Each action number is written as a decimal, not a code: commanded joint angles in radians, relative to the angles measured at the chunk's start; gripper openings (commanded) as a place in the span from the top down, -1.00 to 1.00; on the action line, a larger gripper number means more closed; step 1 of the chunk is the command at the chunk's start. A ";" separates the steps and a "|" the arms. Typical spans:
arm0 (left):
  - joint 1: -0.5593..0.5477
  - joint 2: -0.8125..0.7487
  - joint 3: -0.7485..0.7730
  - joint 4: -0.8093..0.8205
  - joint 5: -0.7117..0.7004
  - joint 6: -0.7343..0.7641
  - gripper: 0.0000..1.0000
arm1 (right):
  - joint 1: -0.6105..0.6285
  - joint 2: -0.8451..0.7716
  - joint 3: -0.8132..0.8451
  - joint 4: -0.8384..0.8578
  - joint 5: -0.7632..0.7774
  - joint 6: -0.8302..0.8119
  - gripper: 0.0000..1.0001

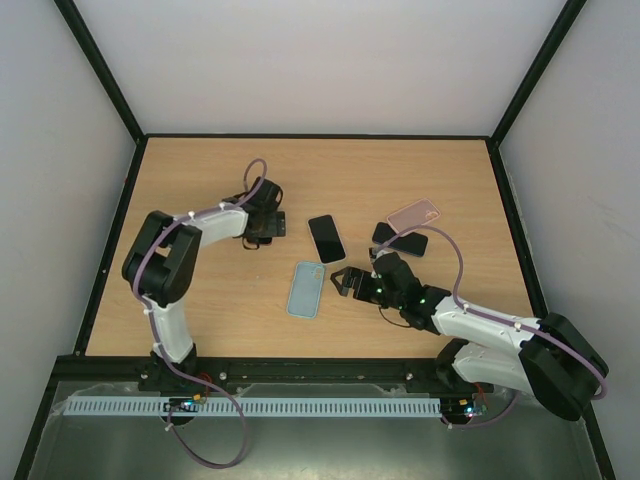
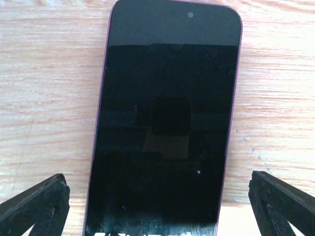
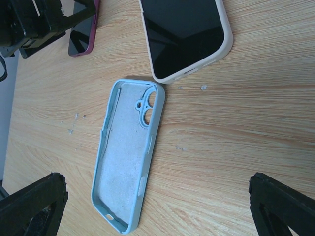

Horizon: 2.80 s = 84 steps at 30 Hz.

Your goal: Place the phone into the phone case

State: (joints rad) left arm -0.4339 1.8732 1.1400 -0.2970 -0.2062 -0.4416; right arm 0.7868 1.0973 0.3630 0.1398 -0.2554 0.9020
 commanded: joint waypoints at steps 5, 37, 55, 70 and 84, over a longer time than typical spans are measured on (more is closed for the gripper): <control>0.012 0.062 0.062 -0.001 0.006 0.040 -0.97 | -0.002 0.000 -0.010 0.028 0.016 0.006 -0.98; -0.098 -0.195 -0.223 -0.040 0.049 -0.143 -0.29 | -0.002 0.006 -0.012 0.021 -0.017 0.035 -0.93; -0.267 -0.568 -0.565 0.103 0.133 -0.332 -0.21 | 0.000 0.047 0.018 0.153 -0.085 0.143 0.04; -0.405 -0.766 -0.656 0.220 0.224 -0.388 -0.20 | 0.040 0.206 0.075 0.304 -0.111 0.208 0.15; -0.454 -0.725 -0.650 0.306 0.205 -0.571 -0.15 | 0.182 0.137 -0.036 0.333 -0.003 0.241 0.33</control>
State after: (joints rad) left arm -0.8833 1.1519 0.4717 -0.0502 0.0170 -0.9382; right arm 0.9195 1.2881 0.3897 0.4488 -0.3340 1.1278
